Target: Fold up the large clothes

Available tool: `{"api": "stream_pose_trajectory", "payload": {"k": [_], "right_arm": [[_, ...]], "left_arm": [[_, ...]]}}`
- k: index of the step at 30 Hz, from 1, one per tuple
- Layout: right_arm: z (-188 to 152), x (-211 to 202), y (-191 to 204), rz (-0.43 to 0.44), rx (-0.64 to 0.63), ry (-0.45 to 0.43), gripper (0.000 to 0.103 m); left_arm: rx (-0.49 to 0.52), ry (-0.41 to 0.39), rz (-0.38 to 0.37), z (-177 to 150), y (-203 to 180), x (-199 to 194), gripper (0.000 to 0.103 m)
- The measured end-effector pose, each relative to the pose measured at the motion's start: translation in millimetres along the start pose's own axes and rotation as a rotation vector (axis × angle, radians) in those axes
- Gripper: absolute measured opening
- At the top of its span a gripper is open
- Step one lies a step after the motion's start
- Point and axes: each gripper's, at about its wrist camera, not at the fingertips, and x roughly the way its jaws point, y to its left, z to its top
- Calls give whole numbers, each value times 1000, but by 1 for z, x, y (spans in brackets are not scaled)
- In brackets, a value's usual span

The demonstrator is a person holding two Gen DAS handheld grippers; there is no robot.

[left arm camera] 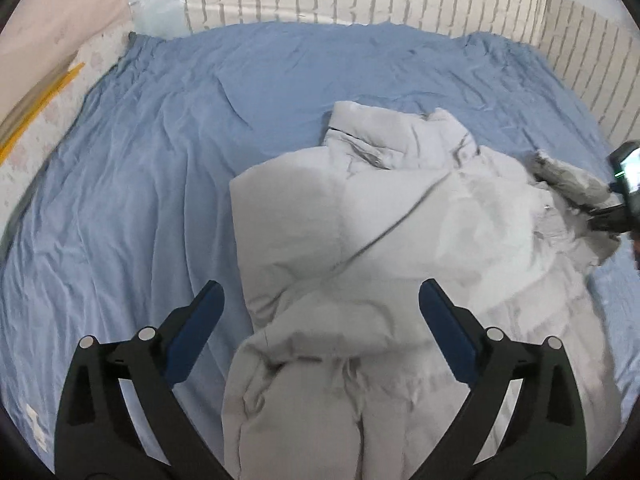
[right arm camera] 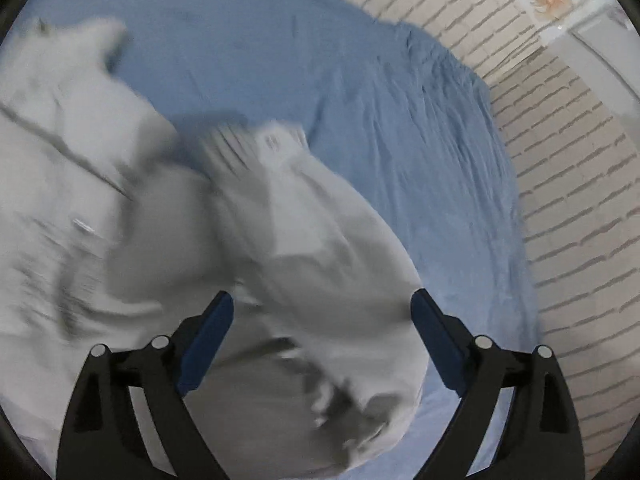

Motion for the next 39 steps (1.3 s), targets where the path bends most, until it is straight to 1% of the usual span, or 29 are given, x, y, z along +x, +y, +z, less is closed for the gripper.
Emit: {"api": "stream_pose_trajectory", "payload": {"k": [1,2,4,5,6,8,9,10,11,13,15,17,18,19,21,24,27,28,30,32,33,35,37,38,39], "right_arm": [[-1,11,1,-11,-13,11,90],[-3,18,2,-16,-18,13,89],[-2,27,5,-19,-15,4,67],[-2,29,3,-23,1,4,44],[-2,28,-4,-21,31,3,34],[-6,23,-28,65,152,-24,21],[-7,22,-40,97,203,-39,17],[-10,14,-51,130,257,-68,16],[-11,6,-58,163,290,-96,14],[-17,-16,-66,201,325,-167,14],[-22,-39,-71,239,356,-226,14],[-25,-62,-71,311,397,-264,14],[-24,-74,-65,343,398,-280,14],[-23,-82,-59,357,390,-288,14],[-13,-99,-39,399,367,-306,14],[2,-123,-5,471,327,-330,14],[18,-150,27,512,275,-363,14],[22,-166,44,528,253,-382,14],[35,-187,65,553,219,-424,14],[35,-213,82,552,198,-467,13],[35,-219,89,547,190,-474,13],[35,-219,115,526,134,-451,14],[29,-205,144,513,71,-397,14],[26,-196,160,516,39,-354,14],[22,-182,176,505,4,-307,17]], "left_arm": [[-12,0,-13,3,9,-5,97],[-33,-11,-17,-2,13,-10,97],[-50,-35,2,-14,21,-18,97],[-43,-41,16,-21,24,-21,97],[-29,-46,44,-32,28,-25,97],[-1,-51,109,-42,40,-35,97],[5,-54,124,-43,41,-34,97],[8,-53,127,-46,44,-36,97],[8,-51,114,-50,49,-40,97],[9,-49,98,-54,52,-41,97],[4,-37,104,-52,51,-34,97],[-18,-31,82,-47,50,-27,97],[-29,-31,72,-44,48,-25,97],[-40,-26,59,-41,45,-21,97],[-34,-9,43,-38,38,-14,97],[-26,-9,33,-36,32,-10,97],[-34,-21,22,-33,33,-13,95],[-35,-31,18,-32,34,-14,93],[-34,-43,15,-30,37,-17,92],[-26,-59,12,-30,39,-22,93],[-20,-66,17,-30,40,-24,93],[-27,-71,18,-32,42,-27,93],[-48,-71,-1,-33,46,-31,93],[-55,-72,-7,-34,47,-32,93],[-54,-72,-6,-35,48,-33,93]]}}
